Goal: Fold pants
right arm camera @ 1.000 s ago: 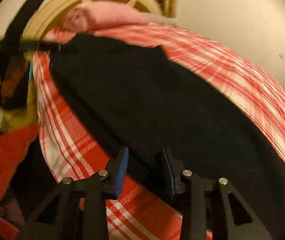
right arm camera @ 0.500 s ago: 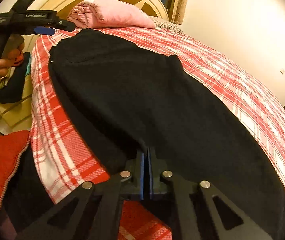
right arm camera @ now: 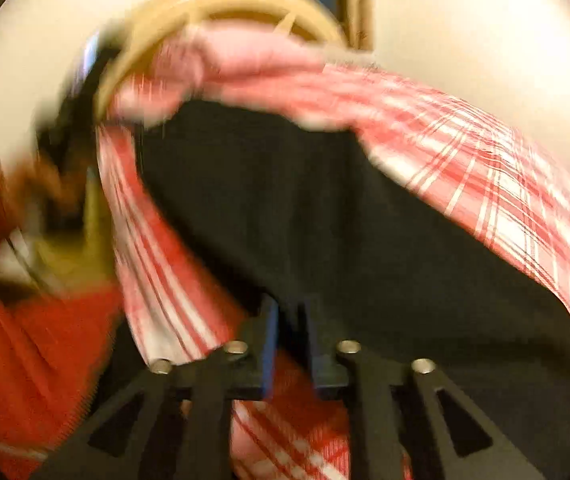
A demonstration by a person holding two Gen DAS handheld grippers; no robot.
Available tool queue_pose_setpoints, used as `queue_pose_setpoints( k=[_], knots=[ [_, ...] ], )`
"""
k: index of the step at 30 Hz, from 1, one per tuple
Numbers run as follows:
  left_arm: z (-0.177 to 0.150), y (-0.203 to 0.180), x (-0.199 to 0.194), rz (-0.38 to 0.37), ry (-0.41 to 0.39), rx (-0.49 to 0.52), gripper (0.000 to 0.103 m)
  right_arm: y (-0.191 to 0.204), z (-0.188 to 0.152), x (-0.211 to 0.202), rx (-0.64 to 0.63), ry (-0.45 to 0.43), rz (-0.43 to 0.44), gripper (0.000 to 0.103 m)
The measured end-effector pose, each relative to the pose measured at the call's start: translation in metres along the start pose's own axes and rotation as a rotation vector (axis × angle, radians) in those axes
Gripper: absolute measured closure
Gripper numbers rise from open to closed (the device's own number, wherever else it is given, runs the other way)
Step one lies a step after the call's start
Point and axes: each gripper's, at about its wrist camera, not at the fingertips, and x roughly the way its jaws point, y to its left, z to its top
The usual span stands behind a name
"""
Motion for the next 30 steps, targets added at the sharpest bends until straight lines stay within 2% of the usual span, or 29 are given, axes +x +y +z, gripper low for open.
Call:
queue_pose_setpoints(
  k=[1, 3, 5, 6, 8, 9, 10, 12, 13, 15, 16, 18, 21, 24, 25, 28, 30],
  knots=[
    [-0.001, 0.001, 0.004, -0.001, 0.011, -0.007, 0.001, -0.016, 0.009, -0.004, 0.072, -0.053, -0.006, 0.054],
    [-0.003, 0.003, 0.011, -0.036, 0.030, -0.051, 0.001, -0.041, 0.025, 0.000, 0.179, -0.096, -0.002, 0.054],
    [-0.005, 0.002, 0.015, -0.057, 0.039, -0.071, 0.001, -0.063, 0.044, 0.007, 0.292, -0.122, 0.108, 0.054],
    [-0.005, -0.001, 0.016, -0.059, 0.046, -0.066, 0.001, -0.066, 0.051, 0.012, 0.297, -0.125, 0.107, 0.054],
    [-0.008, -0.007, 0.020, -0.054, 0.056, -0.040, 0.001, -0.057, 0.069, 0.035, 0.210, -0.070, 0.015, 0.055],
    [-0.010, -0.011, 0.021, -0.046, 0.056, -0.021, 0.001, -0.051, 0.075, 0.049, 0.173, -0.049, 0.015, 0.058],
    [-0.012, -0.014, 0.023, -0.028, 0.056, -0.002, 0.001, -0.049, 0.080, 0.062, 0.161, -0.027, 0.036, 0.066],
    [-0.017, -0.017, 0.029, -0.004, 0.072, 0.011, 0.001, -0.047, 0.087, 0.102, 0.163, 0.041, 0.066, 0.069],
    [-0.020, -0.016, 0.033, -0.001, 0.087, -0.001, 0.001, -0.049, 0.089, 0.122, 0.162, 0.075, 0.044, 0.069],
    [-0.024, -0.011, 0.034, -0.006, 0.085, -0.039, 0.000, -0.058, 0.087, 0.166, 0.179, 0.161, -0.065, 0.070],
    [-0.026, -0.010, 0.034, -0.004, 0.085, -0.042, 0.000, -0.066, 0.086, 0.174, 0.199, 0.129, -0.085, 0.079],
    [-0.031, -0.007, 0.030, 0.001, 0.092, -0.035, 0.000, -0.080, 0.090, 0.178, 0.294, 0.083, -0.049, 0.081],
    [-0.039, 0.002, 0.026, -0.010, 0.111, -0.050, 0.000, -0.089, 0.090, 0.166, 0.359, 0.018, -0.014, 0.079],
    [-0.037, 0.010, 0.022, -0.012, 0.135, -0.077, 0.001, -0.093, 0.087, 0.125, 0.409, -0.076, 0.018, 0.078],
    [-0.032, 0.011, 0.018, -0.013, 0.120, -0.079, 0.001, -0.093, 0.085, 0.108, 0.403, -0.097, -0.005, 0.078],
    [-0.012, 0.001, 0.004, -0.048, 0.052, -0.059, 0.001, -0.105, 0.067, 0.040, 0.395, -0.154, -0.161, 0.078],
    [0.002, -0.015, -0.001, -0.074, 0.013, -0.006, 0.001, -0.134, 0.043, -0.011, 0.464, -0.178, -0.297, 0.076]
  ],
)
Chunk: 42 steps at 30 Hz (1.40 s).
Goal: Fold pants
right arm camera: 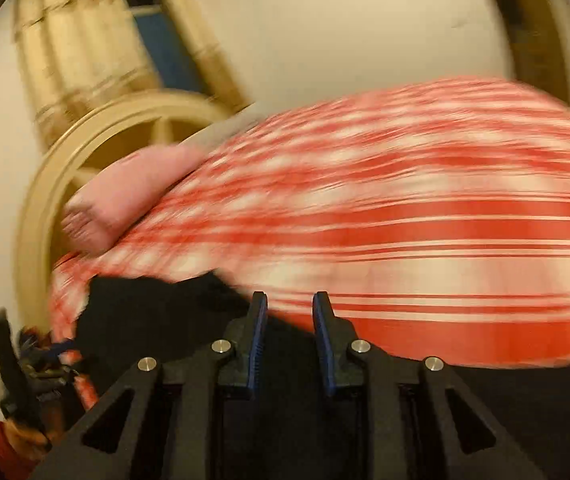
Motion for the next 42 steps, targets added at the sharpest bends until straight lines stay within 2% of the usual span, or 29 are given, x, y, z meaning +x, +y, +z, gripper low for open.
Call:
queue_pose_setpoints(
  k=[1, 2, 4, 6, 8, 9, 11, 14, 15, 18, 19, 21, 22, 23, 25, 27, 29, 31, 32, 35, 38, 42],
  knots=[
    [0.005, -0.011, -0.001, -0.009, -0.018, 0.037, 0.000, -0.026, 0.000, -0.019, 0.032, -0.015, -0.075, 0.068],
    [0.010, -0.024, -0.001, -0.022, -0.034, 0.077, 0.000, -0.052, -0.001, -0.038, 0.058, -0.026, -0.155, 0.052],
    [0.019, -0.050, 0.002, -0.065, -0.051, 0.134, 0.000, -0.112, -0.004, -0.077, 0.124, -0.038, -0.341, 0.038],
    [0.022, -0.072, 0.004, -0.105, -0.056, 0.167, 0.000, -0.168, -0.012, -0.106, 0.204, -0.001, -0.464, 0.038],
    [0.026, -0.093, 0.006, -0.134, -0.059, 0.190, 0.000, -0.222, -0.024, -0.123, 0.301, 0.083, -0.582, 0.038],
    [0.026, -0.104, 0.005, -0.153, -0.055, 0.196, 0.000, -0.240, -0.029, -0.128, 0.332, 0.116, -0.603, 0.038],
    [0.024, -0.115, 0.004, -0.180, -0.046, 0.200, 0.000, -0.271, -0.039, -0.133, 0.394, 0.180, -0.625, 0.038],
    [0.021, -0.126, 0.005, -0.197, -0.019, 0.220, 0.000, -0.293, -0.053, -0.130, 0.425, 0.247, -0.578, 0.038],
    [0.018, -0.130, 0.004, -0.190, -0.012, 0.226, 0.000, -0.291, -0.055, -0.132, 0.395, 0.230, -0.585, 0.038],
    [0.015, -0.134, 0.009, -0.181, 0.028, 0.223, 0.000, -0.284, -0.061, -0.130, 0.358, 0.247, -0.575, 0.039],
    [0.013, -0.135, 0.010, -0.179, 0.044, 0.217, 0.000, -0.282, -0.062, -0.131, 0.351, 0.255, -0.564, 0.044],
    [0.011, -0.135, 0.012, -0.172, 0.062, 0.207, 0.000, -0.276, -0.066, -0.136, 0.347, 0.266, -0.519, 0.062],
    [0.011, -0.135, 0.012, -0.172, 0.069, 0.203, 0.000, -0.276, -0.065, -0.137, 0.358, 0.267, -0.489, 0.080],
    [0.011, -0.134, 0.012, -0.174, 0.071, 0.201, 0.000, -0.275, -0.067, -0.139, 0.380, 0.267, -0.449, 0.084],
    [0.011, -0.132, 0.011, -0.180, 0.069, 0.199, 0.000, -0.269, -0.067, -0.139, 0.392, 0.268, -0.443, 0.088],
    [0.011, -0.129, 0.010, -0.185, 0.066, 0.193, 0.000, -0.250, -0.054, -0.144, 0.385, 0.225, -0.433, 0.089],
    [0.012, -0.125, 0.008, -0.186, 0.058, 0.192, 0.000, -0.214, -0.031, -0.153, 0.361, 0.146, -0.333, 0.089],
    [0.014, -0.119, 0.005, -0.178, 0.043, 0.186, 0.000, -0.171, -0.009, -0.155, 0.294, 0.105, -0.226, 0.089],
    [0.015, -0.115, 0.004, -0.176, 0.038, 0.178, 0.000, -0.135, 0.005, -0.150, 0.235, 0.097, -0.142, 0.089],
    [0.017, -0.102, 0.006, -0.178, 0.035, 0.138, 0.000, -0.054, 0.022, -0.118, 0.105, 0.127, 0.045, 0.089],
    [0.018, -0.090, 0.009, -0.169, 0.037, 0.098, 0.000, 0.019, 0.011, -0.065, -0.011, 0.189, 0.165, 0.089],
    [0.016, -0.076, 0.008, -0.156, 0.033, 0.077, 0.000, 0.087, -0.029, 0.011, -0.115, 0.290, 0.207, 0.089]
  ],
)
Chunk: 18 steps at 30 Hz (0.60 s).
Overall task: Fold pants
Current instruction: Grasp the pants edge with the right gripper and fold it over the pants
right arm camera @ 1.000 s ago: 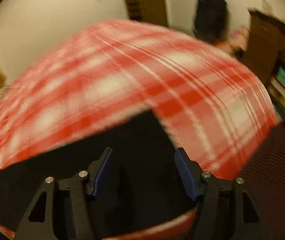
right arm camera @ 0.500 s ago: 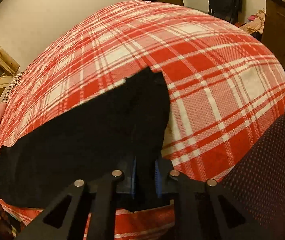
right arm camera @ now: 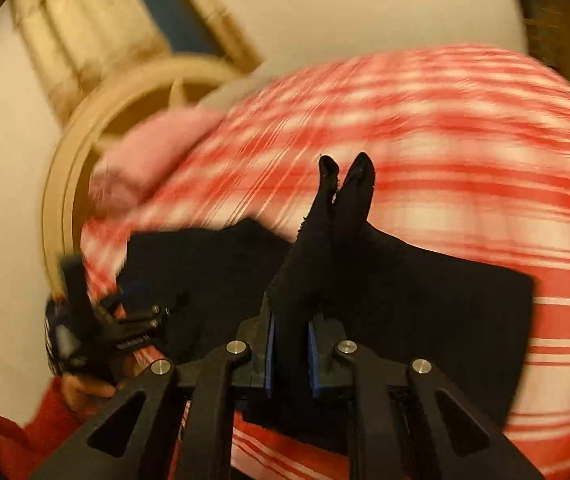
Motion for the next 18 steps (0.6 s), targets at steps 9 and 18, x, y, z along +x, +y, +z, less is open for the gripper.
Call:
queue_pose_setpoints(
  k=[9, 18],
  knots=[
    [-0.006, 0.033, 0.000, 0.057, -0.008, -0.034, 0.000, 0.060, -0.056, 0.082, -0.301, -0.003, -0.220, 0.071],
    [-0.001, 0.018, 0.000, 0.021, -0.018, -0.008, 0.000, 0.016, -0.037, -0.007, -0.097, -0.152, 0.144, 0.048]
  ],
)
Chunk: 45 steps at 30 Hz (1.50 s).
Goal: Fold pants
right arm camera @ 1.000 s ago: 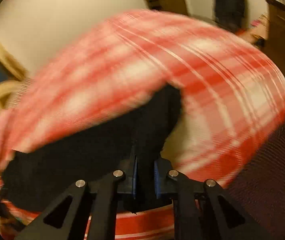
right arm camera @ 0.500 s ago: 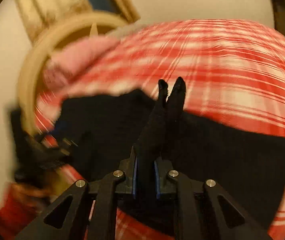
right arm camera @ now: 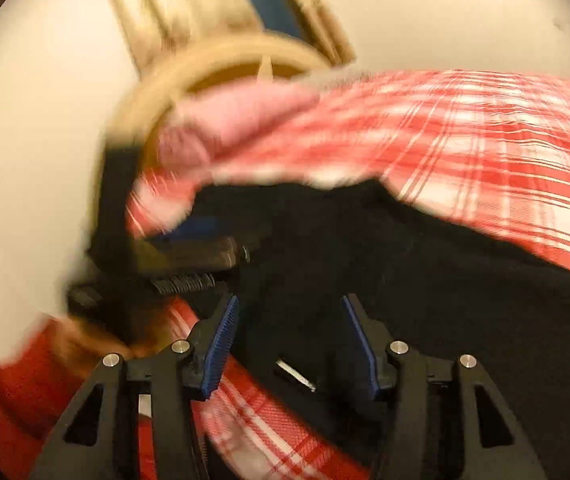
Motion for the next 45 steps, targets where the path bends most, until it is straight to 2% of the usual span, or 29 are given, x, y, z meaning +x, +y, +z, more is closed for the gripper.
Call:
queue_pose_setpoints(
  k=[1, 3, 4, 6, 8, 13, 15, 18, 20, 24, 25, 26, 28, 30, 33, 36, 37, 38, 41, 43, 45],
  knots=[
    [0.002, -0.005, -0.001, -0.008, -0.006, 0.015, 0.000, -0.013, 0.003, -0.013, 0.022, -0.027, -0.069, 0.049],
    [0.005, -0.017, -0.002, -0.022, -0.017, 0.050, 0.000, -0.051, 0.004, -0.044, 0.084, -0.079, -0.242, 0.062],
    [0.007, -0.026, -0.002, -0.034, -0.025, 0.067, 0.000, -0.068, 0.004, -0.052, 0.121, -0.082, -0.308, 0.072],
    [0.009, -0.040, -0.001, -0.071, -0.031, 0.087, 0.000, -0.104, 0.001, -0.068, 0.209, -0.077, -0.458, 0.078],
    [0.009, -0.060, 0.005, -0.118, -0.019, 0.110, 0.000, -0.126, -0.002, -0.068, 0.232, -0.063, -0.496, 0.079],
    [-0.002, -0.100, 0.020, -0.136, 0.009, 0.181, 0.001, -0.144, -0.004, -0.044, 0.206, -0.043, -0.564, 0.079],
    [-0.007, -0.108, 0.026, -0.117, 0.022, 0.205, 0.001, -0.159, -0.008, -0.026, 0.225, -0.011, -0.591, 0.082],
    [-0.018, -0.109, 0.042, -0.071, 0.091, 0.217, 0.000, -0.154, -0.007, -0.020, 0.201, -0.048, -0.627, 0.082],
    [-0.022, -0.101, 0.043, -0.097, 0.092, 0.173, 0.000, -0.153, -0.005, -0.014, 0.163, -0.044, -0.663, 0.082],
    [-0.022, -0.102, 0.041, -0.094, 0.095, 0.177, 0.000, -0.157, 0.001, -0.019, 0.215, -0.051, -0.644, 0.082],
    [-0.023, -0.102, 0.040, -0.094, 0.094, 0.176, 0.000, -0.153, 0.001, -0.025, 0.229, -0.073, -0.640, 0.081],
    [-0.023, -0.102, 0.041, -0.096, 0.095, 0.175, 0.000, -0.142, 0.000, -0.037, 0.231, -0.132, -0.626, 0.080],
    [-0.023, -0.100, 0.038, -0.105, 0.098, 0.176, 0.000, -0.121, -0.001, -0.045, 0.174, -0.188, -0.597, 0.080],
    [-0.023, -0.095, 0.035, -0.100, 0.088, 0.168, 0.000, -0.094, -0.004, -0.041, 0.103, -0.200, -0.568, 0.080],
    [-0.020, -0.082, 0.035, -0.105, 0.082, 0.121, 0.000, -0.072, -0.013, -0.020, 0.038, -0.164, -0.501, 0.080],
    [-0.017, -0.069, 0.032, -0.096, 0.079, 0.080, 0.000, -0.066, -0.023, 0.016, 0.005, -0.034, -0.501, 0.080],
    [-0.017, -0.062, 0.029, -0.078, 0.069, 0.075, 0.000, -0.069, -0.027, 0.025, 0.009, 0.000, -0.515, 0.079],
    [-0.017, -0.055, 0.025, -0.061, 0.057, 0.071, 0.000, -0.065, -0.029, 0.025, -0.023, -0.037, -0.526, 0.078],
    [-0.017, -0.023, 0.015, -0.005, 0.029, 0.023, 0.000, -0.062, -0.027, 0.029, -0.039, -0.007, -0.533, 0.074],
    [-0.018, 0.009, 0.007, 0.054, 0.014, -0.059, 0.000, -0.062, -0.024, 0.025, -0.005, -0.010, -0.508, 0.074],
    [-0.021, 0.043, -0.001, 0.111, -0.008, -0.156, 0.000, -0.055, -0.022, 0.016, 0.016, -0.056, -0.460, 0.074]
  ],
)
